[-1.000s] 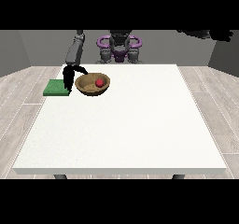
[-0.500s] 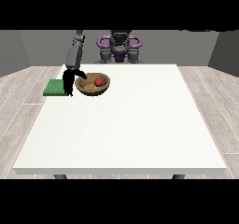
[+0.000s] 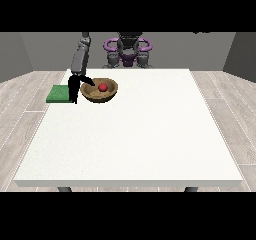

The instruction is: Pick the cup and pour the ball into the bowl, then pick the bowl and place it on the pad

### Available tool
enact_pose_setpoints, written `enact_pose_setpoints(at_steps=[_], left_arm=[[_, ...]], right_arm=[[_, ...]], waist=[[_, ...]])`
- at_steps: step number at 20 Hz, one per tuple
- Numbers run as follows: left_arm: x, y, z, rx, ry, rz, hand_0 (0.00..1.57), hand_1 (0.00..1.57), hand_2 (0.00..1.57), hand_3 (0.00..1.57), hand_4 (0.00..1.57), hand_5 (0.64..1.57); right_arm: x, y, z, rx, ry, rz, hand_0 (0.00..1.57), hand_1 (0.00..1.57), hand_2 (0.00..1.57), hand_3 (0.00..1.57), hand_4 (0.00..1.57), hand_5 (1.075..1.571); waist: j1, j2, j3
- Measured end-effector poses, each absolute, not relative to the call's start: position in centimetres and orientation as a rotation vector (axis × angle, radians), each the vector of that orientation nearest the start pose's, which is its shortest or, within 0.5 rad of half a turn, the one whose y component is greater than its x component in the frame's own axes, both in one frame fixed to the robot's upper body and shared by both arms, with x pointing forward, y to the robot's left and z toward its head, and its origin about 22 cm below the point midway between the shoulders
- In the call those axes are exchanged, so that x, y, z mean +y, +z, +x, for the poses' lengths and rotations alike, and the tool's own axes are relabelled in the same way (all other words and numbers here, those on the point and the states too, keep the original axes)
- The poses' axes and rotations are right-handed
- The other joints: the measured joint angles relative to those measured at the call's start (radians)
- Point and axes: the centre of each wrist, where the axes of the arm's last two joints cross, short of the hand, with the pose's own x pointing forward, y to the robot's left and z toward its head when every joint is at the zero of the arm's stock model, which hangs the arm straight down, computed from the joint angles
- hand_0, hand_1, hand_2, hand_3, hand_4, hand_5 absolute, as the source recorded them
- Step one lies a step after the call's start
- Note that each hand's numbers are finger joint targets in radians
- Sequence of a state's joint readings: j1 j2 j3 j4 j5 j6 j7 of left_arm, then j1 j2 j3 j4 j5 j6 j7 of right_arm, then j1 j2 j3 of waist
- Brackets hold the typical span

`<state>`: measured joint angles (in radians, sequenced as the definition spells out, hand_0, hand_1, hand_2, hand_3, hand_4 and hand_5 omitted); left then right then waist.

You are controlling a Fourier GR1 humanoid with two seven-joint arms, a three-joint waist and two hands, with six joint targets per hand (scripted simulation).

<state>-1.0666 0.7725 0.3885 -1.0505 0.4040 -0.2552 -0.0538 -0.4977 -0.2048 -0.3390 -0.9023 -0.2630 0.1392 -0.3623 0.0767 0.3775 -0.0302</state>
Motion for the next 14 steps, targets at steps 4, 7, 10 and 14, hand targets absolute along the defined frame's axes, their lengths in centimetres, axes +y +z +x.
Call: enact_pose_setpoints(at_steps=[4,7,10,14], left_arm=[[38.8,37.4,36.1,-2.382,-0.116,0.036,0.00,0.00,0.00,0.00,0.00,1.535],[38.8,38.6,35.8,-2.395,-0.117,0.027,0.00,0.00,0.00,0.00,0.00,1.538],[39.3,39.3,35.3,-2.409,-0.115,0.033,0.00,0.00,0.00,0.00,0.00,1.533],[39.4,39.2,35.4,-2.400,-0.102,0.021,0.00,0.00,0.00,0.00,0.00,1.546]], right_arm=[[-29.3,0.5,36.1,-1.778,-0.257,0.031,0.00,0.00,0.00,0.00,0.44,1.570],[-27.2,1.1,36.8,-1.794,-0.267,0.028,0.00,0.00,0.00,0.00,0.42,1.570],[-26.4,1.3,37.1,-1.806,-0.276,-0.003,1.32,1.32,1.21,0.00,0.48,1.521],[-26.4,0.9,36.8,-1.758,-0.240,-0.093,1.57,1.57,1.57,1.57,1.18,1.417]], waist=[[0.026,0.014,0.0050],[0.043,0.023,0.0078],[0.053,0.032,0.0042],[0.055,0.018,0.0004]])
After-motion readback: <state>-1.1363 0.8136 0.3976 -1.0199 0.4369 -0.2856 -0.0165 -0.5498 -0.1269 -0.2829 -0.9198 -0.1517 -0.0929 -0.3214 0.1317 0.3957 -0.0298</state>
